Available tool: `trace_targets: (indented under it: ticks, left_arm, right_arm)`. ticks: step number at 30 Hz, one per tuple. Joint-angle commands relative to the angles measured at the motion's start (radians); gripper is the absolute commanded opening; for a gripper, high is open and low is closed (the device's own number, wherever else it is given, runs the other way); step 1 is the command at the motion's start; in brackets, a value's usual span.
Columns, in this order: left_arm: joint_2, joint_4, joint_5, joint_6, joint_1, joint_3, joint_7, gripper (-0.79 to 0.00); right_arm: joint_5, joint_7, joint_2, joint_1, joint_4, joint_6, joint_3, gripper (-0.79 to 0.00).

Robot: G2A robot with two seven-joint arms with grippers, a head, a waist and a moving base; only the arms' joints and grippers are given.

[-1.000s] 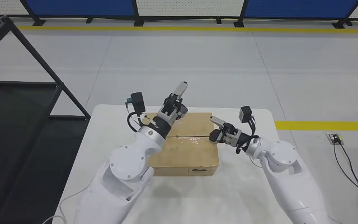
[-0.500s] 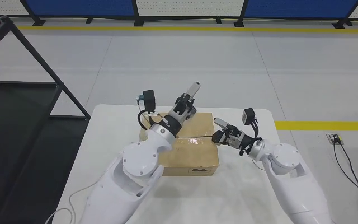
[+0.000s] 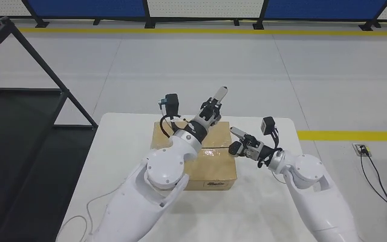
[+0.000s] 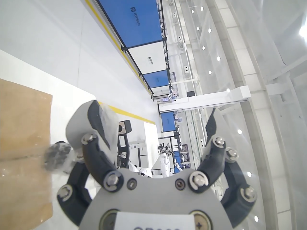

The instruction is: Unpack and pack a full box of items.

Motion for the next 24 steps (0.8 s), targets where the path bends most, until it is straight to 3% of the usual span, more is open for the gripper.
trace_targets:
  ticks: [1, 11, 20, 24]
  left_arm:
    - [-0.007, 0.011, 0.004, 0.006, -0.012, 0.009, 0.006, 0.000]
    - [-0.045, 0.040, 0.006, 0.018, -0.059, 0.044, 0.027, 0.000]
    - [-0.058, 0.010, 0.027, 0.008, -0.038, 0.021, 0.013, 0.000]
    - [-0.058, -0.047, 0.024, -0.006, -0.012, -0.018, 0.004, 0.000]
  right_arm:
    - [0.001, 0.000, 0.001, 0.001, 0.001, 0.000, -0.001, 0.000]
    - [0.005, 0.002, 0.003, 0.002, 0.010, -0.002, -0.005, 0.000]
    - [0.012, 0.000, 0.007, -0.003, 0.006, -0.009, -0.001, 0.000]
    - [0.013, 0.001, 0.007, 0.002, 0.009, -0.007, -0.005, 0.000]
